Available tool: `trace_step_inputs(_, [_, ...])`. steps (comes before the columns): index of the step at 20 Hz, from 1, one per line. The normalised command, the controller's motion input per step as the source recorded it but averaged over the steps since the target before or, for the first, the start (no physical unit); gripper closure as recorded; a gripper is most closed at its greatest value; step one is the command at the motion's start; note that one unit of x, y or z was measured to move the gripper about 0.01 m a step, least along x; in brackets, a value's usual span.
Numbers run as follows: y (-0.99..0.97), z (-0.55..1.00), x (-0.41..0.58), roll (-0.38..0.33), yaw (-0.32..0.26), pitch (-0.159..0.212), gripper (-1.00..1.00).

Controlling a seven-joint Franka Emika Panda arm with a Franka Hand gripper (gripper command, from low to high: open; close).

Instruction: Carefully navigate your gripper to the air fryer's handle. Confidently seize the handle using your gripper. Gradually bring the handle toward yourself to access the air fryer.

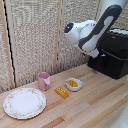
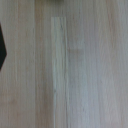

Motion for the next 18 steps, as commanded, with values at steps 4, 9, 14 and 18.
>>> trace_step_inputs(4, [-0.67,-0.06,0.021,0.02,0.073,-0.018,-1.0])
trace_step_inputs(9, [-0.64,0.0,0.07,0.001,0.152,-0.001,-1.0])
trace_step_inputs(14, [-0.67,-0.03,0.021,0.001,0.129,0.044,-1.0])
trace_step_inputs(18, [-0.59,0.0,-0.045,0.0,0.033,0.082,-1.0])
